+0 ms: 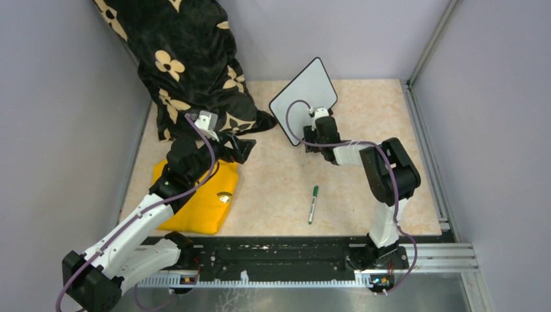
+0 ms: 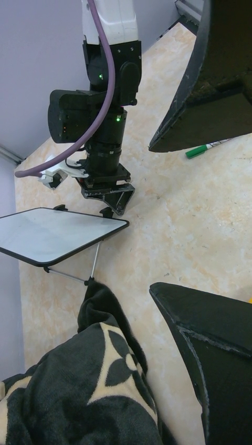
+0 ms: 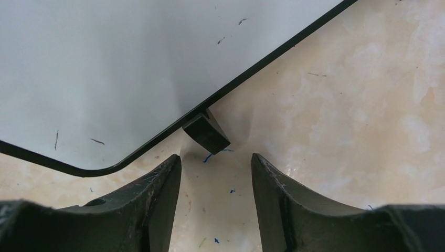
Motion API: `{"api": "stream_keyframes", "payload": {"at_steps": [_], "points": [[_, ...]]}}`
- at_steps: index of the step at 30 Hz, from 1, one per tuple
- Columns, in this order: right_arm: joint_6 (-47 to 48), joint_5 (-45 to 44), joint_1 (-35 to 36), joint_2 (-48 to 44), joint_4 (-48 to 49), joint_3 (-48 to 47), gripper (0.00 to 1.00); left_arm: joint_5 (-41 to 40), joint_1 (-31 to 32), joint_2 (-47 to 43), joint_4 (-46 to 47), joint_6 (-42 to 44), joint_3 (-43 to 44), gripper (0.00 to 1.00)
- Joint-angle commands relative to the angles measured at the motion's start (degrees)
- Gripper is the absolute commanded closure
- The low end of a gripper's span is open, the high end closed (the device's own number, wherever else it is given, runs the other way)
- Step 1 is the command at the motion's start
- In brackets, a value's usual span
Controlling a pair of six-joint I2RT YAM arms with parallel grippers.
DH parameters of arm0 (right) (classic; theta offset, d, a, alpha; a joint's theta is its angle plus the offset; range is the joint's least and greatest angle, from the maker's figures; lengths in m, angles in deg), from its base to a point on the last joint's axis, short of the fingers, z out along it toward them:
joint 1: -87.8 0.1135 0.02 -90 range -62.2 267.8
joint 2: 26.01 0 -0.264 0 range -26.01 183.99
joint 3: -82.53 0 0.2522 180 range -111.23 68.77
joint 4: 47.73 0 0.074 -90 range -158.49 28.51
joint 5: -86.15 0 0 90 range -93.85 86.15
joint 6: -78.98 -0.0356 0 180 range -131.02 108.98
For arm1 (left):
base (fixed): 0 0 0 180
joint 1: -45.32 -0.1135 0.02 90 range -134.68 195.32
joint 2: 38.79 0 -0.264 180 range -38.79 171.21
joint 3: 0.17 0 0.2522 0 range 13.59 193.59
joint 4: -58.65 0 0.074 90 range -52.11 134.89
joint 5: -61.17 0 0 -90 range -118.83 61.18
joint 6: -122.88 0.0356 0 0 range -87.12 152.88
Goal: Write a sentence on the whiteboard
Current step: Adjust the whiteboard stand at the center of the board.
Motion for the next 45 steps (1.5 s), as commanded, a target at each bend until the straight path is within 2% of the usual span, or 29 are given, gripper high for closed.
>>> {"api": "stream_keyframes", "payload": {"at_steps": [1,7,18,24,35,45], "points": [[0.6,-1.9,-0.5,0.9,-3.1,-3.7,0.48,0.9,-0.2,-0.7,1.6,0.0,0.1,0.01],[2.9,0.8,-0.7,2.9,-4.7,-7.0,0.58,1.0,-0.3,-0.6,1.6,0.0,0.1,0.01],[4.3,2.9,-0.7,5.1,-6.4,-9.9,0.59,1.2,-0.2,-0.3,1.6,0.0,0.1,0.01],[4.4,3.2,-0.7,5.2,-6.0,-9.7,0.72,1.3,-0.2,-0.2,1.5,0.0,0.1,0.01],[3.5,3.7,-0.3,3.2,-4.2,-6.4,0.92,1.2,-0.3,-0.4,1.5,0.0,0.1,0.01],[-0.3,-0.8,2.1,-1.4,-1.8,1.4,0.96,1.9,-0.2,-0.5,1.5,-0.4,0.2,0.01]]}}
